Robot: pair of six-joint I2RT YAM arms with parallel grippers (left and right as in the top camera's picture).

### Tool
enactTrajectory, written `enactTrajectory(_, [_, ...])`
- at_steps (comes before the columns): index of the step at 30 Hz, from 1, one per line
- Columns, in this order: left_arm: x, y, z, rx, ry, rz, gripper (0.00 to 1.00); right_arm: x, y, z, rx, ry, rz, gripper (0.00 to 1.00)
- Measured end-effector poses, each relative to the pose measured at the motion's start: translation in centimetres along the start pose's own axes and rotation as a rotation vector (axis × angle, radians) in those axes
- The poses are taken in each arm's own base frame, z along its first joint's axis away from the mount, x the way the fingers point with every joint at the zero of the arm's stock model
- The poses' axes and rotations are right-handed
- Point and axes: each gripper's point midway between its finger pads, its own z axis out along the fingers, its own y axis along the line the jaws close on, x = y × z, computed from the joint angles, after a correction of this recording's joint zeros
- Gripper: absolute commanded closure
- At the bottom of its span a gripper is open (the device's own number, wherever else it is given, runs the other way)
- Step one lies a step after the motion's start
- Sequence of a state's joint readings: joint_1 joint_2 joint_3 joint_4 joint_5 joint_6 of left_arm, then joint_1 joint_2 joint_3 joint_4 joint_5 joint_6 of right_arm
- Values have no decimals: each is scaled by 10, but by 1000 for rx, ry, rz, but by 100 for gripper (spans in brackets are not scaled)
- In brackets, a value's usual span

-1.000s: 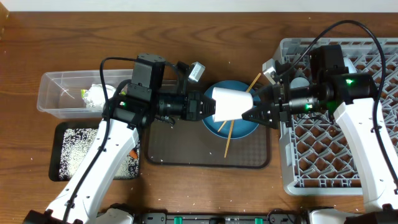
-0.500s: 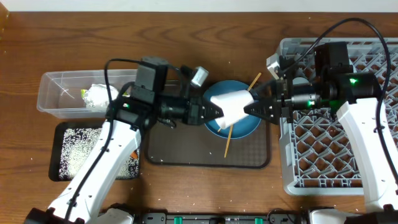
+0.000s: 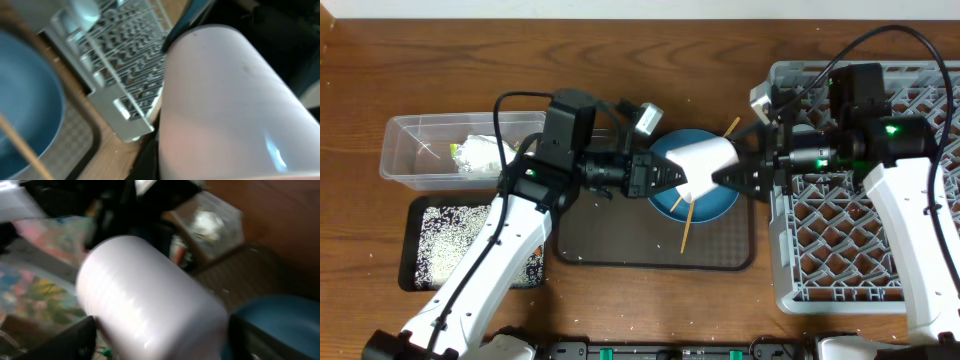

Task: Sort waste into correct bins and load items into the dishwasher rack
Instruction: 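Open the left gripper and carry the pink cup right to the rack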

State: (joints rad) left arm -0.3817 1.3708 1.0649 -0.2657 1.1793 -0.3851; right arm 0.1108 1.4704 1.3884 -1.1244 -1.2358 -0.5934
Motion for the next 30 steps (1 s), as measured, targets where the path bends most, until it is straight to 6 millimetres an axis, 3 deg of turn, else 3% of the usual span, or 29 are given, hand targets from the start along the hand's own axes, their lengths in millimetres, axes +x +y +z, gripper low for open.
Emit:
enactTrajectory(5, [-4, -17, -7, 104, 11, 32, 93, -3, 15, 6, -60, -10, -13, 1])
enactTrajectory(7, [-6, -22, -14, 145, 10, 35, 94, -3, 15, 6, -61, -10, -15, 1])
enactTrajectory(13, [-9, -27, -30, 204, 12, -1, 93, -1, 11, 7, -39, 3, -26, 18])
enactTrajectory(30, [-4, -34, -31, 243, 41, -21, 93, -16, 30, 4, -146, -85, -140, 17])
